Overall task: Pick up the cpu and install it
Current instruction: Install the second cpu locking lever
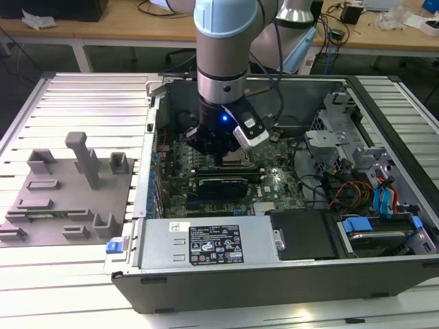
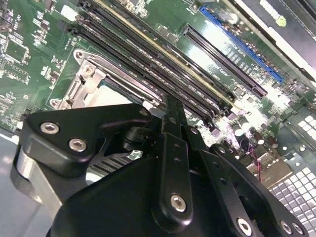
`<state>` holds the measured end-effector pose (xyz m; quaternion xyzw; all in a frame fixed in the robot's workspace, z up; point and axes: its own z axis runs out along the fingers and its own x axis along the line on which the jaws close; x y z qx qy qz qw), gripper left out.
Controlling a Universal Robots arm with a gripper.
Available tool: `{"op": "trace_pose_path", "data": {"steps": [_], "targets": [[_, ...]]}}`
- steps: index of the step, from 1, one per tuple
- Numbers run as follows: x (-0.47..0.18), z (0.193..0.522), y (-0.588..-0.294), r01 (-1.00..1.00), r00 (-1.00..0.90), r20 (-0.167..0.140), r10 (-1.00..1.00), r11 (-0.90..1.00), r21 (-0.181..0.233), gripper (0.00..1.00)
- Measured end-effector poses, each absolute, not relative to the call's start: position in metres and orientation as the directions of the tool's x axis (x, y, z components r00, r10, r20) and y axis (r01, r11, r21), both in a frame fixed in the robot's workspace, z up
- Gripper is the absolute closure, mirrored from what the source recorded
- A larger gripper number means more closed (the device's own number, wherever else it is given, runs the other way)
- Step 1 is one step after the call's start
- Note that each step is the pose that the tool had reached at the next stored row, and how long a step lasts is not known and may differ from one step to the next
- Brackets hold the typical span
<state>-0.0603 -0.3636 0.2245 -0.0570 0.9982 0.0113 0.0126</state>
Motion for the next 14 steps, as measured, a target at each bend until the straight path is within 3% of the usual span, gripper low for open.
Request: {"op": "trace_pose_path", "data": {"steps": [3,6,14], "targets": [[-0.06,0.223,-0.365,-0.114,-0.993,-0.027,-0.113,0.993,0.029,0.89],[-0.06,0.222,-0.373,-0.114,-0.993,-0.032,-0.112,0.991,0.071,0.89],[-0.062,0.217,-0.38,-0.106,-0.994,-0.037,-0.102,0.987,0.118,0.89]]}}
